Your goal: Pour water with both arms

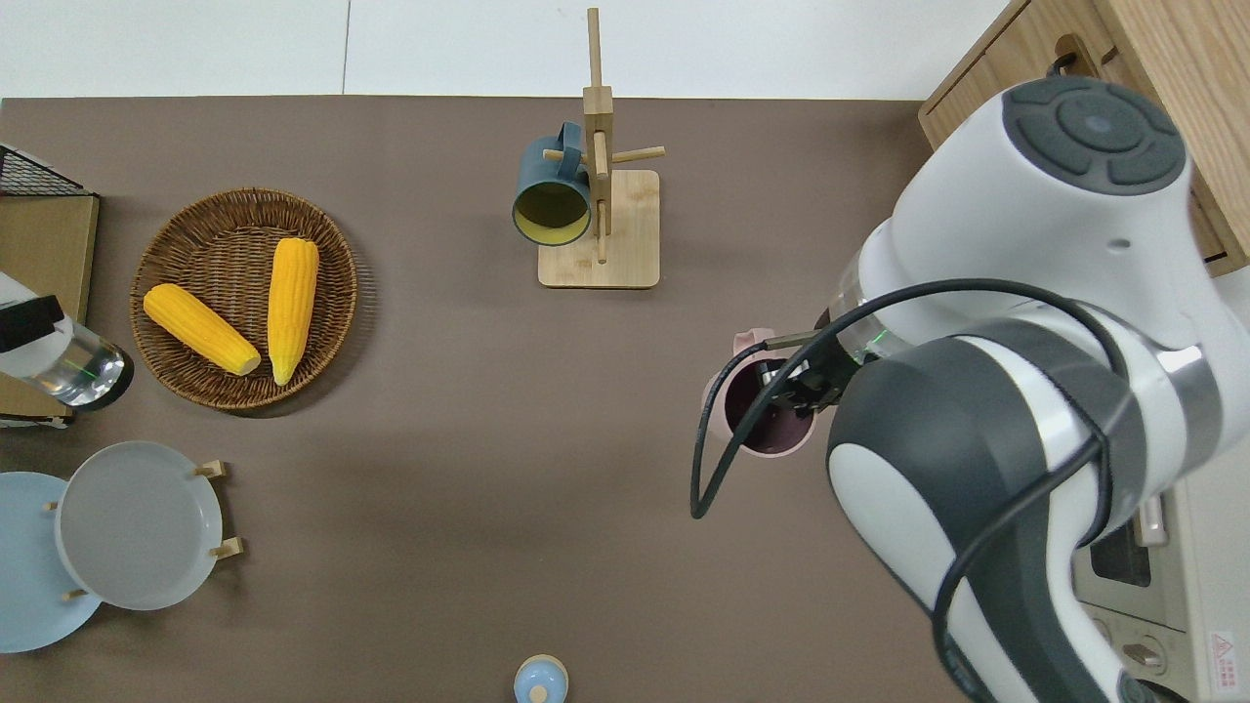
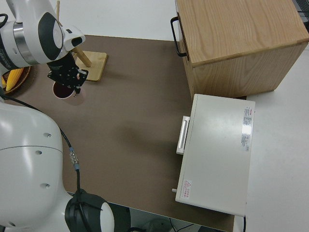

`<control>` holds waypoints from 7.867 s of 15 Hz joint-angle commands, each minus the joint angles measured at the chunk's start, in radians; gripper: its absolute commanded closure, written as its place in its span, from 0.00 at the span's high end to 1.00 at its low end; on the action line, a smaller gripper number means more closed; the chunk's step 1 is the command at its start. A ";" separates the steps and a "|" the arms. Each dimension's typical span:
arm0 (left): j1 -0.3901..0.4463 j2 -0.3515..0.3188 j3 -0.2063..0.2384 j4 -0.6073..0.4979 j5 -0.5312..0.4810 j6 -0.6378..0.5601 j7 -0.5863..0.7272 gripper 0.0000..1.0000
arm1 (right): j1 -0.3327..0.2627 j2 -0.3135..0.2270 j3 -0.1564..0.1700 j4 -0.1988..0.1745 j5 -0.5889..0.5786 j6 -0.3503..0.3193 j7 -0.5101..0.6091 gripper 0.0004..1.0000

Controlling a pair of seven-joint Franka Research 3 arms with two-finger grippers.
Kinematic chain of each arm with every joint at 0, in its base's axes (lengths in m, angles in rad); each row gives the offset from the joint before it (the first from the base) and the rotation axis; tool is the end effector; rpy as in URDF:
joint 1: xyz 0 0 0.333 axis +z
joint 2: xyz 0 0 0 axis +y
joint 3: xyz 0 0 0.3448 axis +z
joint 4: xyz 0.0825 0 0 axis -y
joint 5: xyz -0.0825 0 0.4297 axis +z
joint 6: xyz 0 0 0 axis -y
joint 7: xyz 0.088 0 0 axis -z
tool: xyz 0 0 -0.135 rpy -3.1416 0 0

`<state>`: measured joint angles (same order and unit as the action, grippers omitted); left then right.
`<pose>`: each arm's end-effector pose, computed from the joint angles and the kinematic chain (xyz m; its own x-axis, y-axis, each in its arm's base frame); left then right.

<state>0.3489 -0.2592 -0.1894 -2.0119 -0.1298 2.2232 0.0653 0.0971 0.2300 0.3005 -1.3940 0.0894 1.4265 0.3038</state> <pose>0.5654 0.0740 0.6077 0.8812 0.1391 0.4518 0.1308 -0.9902 0.0498 0.6022 0.2446 0.5672 0.9692 0.1052 -0.2228 0.0861 -0.9919 -0.0938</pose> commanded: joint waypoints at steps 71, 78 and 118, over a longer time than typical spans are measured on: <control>-0.258 -0.330 -0.076 -0.516 -0.117 0.024 -0.085 0.00 | 0.049 0.077 -0.058 0.021 -0.221 0.110 -0.185 0.99; -0.258 -0.284 -0.124 -0.518 -0.117 0.000 -0.094 0.00 | -0.016 0.014 -0.204 0.030 -0.209 0.112 -0.339 0.99; -0.238 0.115 -0.124 -0.228 0.001 -0.329 -0.091 0.00 | -0.097 -0.070 -0.248 0.056 -0.099 0.120 -0.410 0.99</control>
<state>0.1028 -0.1461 -0.3144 -2.2792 -0.1572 1.9455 -0.0187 0.0066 0.1753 0.0471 -1.3282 -0.0065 1.5524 -0.0831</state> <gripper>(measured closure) 0.366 0.009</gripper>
